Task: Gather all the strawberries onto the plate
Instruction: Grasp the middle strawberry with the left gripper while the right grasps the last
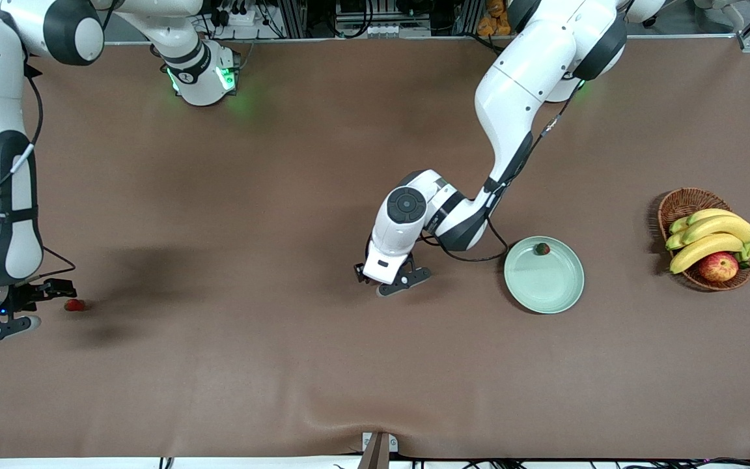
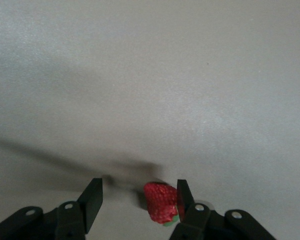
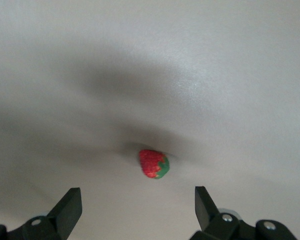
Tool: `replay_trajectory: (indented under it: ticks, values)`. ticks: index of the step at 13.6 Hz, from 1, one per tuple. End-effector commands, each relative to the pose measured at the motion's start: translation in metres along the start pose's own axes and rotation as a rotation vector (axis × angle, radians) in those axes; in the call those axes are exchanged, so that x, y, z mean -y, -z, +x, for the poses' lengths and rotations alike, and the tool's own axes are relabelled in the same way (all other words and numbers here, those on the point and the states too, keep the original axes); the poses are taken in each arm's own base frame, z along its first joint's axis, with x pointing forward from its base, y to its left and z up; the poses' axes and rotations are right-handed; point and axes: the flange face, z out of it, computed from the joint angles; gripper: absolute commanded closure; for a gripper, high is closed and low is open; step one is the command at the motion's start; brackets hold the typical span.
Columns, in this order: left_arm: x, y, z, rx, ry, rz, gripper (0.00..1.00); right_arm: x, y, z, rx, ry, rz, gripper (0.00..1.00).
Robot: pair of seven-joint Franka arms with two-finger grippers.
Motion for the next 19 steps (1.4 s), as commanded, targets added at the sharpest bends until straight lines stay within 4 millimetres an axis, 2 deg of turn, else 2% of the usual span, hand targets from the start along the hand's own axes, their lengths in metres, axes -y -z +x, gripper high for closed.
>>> replay_trajectory:
  ticks: [1, 4, 6, 9, 12, 13, 14, 15, 16, 17, 18, 19]
  values:
    - [-0.007, -0.002, 0.001, -0.027, 0.017, -0.033, 0.32, -0.004, -0.026, 0.003, 0.004, 0.191, -0.017, 0.0]
    - [-0.009, -0.006, 0.002, -0.038, 0.021, -0.069, 0.32, -0.008, -0.041, 0.003, 0.0, 0.34, -0.04, 0.0]
    - [-0.009, -0.011, 0.0, -0.041, 0.023, -0.088, 0.37, -0.014, -0.053, 0.002, -0.009, 0.43, -0.068, 0.0]
    - [-0.014, -0.015, -0.012, -0.036, 0.01, -0.094, 0.43, -0.017, -0.067, 0.003, -0.015, 0.487, -0.089, 0.0]
    - [-0.013, -0.016, -0.012, -0.036, 0.007, -0.09, 0.47, -0.02, -0.071, -0.001, -0.011, 0.498, -0.085, 0.0]
    - [-0.012, -0.018, -0.013, -0.034, 0.006, -0.086, 0.5, -0.02, -0.071, -0.001, -0.012, 0.495, -0.083, 0.3]
    - [-0.01, -0.02, -0.013, -0.032, 0.004, -0.077, 0.56, -0.019, -0.072, -0.001, -0.011, 0.485, -0.08, 0.67]
    - [-0.009, -0.02, -0.014, -0.031, -0.002, -0.074, 0.67, -0.019, -0.074, -0.002, -0.012, 0.478, -0.075, 0.93]
    - [-0.008, -0.02, -0.012, -0.032, -0.002, -0.074, 0.8, -0.019, -0.074, -0.001, -0.015, 0.475, -0.075, 1.0]
    - [-0.008, -0.019, -0.009, -0.034, -0.003, -0.075, 0.95, -0.017, -0.073, 0.002, -0.019, 0.478, -0.076, 1.0]
    - [-0.007, -0.018, -0.007, -0.035, -0.001, -0.075, 1.0, -0.016, -0.07, 0.005, -0.024, 0.483, -0.081, 1.0]
    - [-0.009, -0.013, -0.005, -0.042, -0.004, -0.079, 1.0, -0.015, -0.066, 0.007, -0.037, 0.478, -0.079, 1.0]
